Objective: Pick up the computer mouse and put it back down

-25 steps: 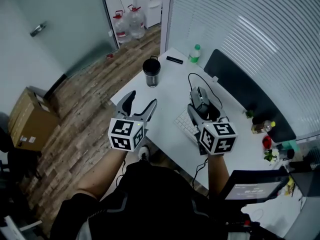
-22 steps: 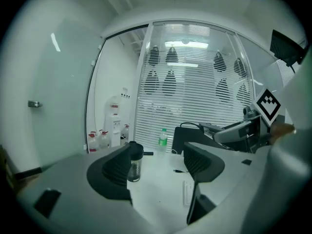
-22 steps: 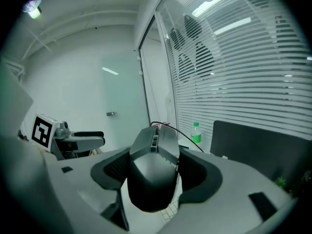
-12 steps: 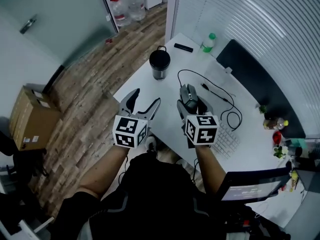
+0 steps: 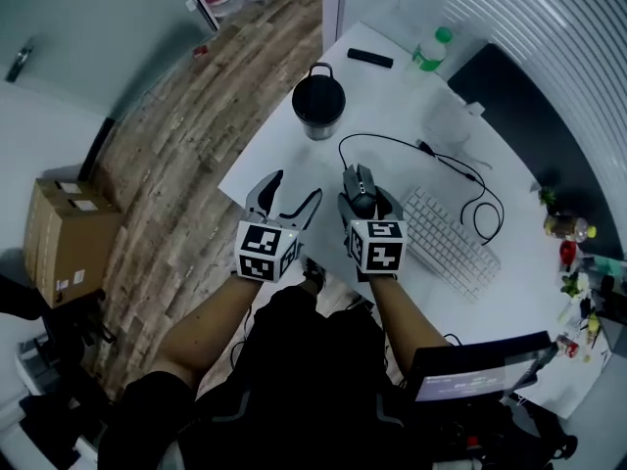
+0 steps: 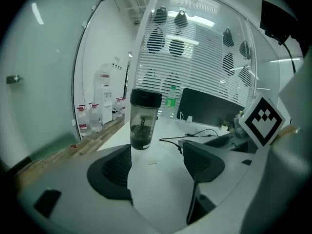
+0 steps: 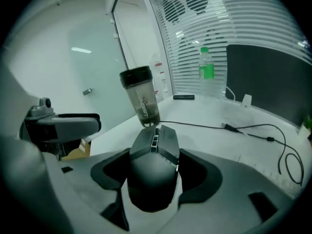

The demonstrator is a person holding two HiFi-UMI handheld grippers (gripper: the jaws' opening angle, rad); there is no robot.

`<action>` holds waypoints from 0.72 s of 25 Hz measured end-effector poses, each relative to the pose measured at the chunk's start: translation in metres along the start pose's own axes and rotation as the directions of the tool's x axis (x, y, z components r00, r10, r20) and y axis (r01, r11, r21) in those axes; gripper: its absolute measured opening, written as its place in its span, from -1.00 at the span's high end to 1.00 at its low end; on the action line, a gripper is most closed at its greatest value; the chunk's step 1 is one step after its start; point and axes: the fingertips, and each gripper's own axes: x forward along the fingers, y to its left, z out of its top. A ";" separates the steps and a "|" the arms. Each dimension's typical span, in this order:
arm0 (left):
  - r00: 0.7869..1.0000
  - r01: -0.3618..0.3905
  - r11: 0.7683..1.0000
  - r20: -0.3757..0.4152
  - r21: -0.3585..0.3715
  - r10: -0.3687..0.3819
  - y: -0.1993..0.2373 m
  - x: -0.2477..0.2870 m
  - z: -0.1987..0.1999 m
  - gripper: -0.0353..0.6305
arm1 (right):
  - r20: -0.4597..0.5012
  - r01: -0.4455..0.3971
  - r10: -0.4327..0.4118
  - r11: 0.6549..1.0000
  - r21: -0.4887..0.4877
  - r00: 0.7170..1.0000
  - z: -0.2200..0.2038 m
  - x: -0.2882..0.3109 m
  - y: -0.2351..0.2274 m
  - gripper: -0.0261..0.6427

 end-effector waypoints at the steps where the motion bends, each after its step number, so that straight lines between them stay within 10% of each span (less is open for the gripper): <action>1: 1.000 0.008 1.000 -0.002 -0.014 -0.008 0.002 0.005 -0.007 -0.15 | -0.013 0.008 -0.008 1.000 0.001 1.000 -0.008 0.008 0.001 0.04; 18: 0.985 0.051 0.998 -0.162 -0.025 -0.054 0.006 0.036 -0.077 -0.12 | -0.103 0.122 -0.129 0.990 -0.076 0.986 -0.049 0.044 0.003 0.03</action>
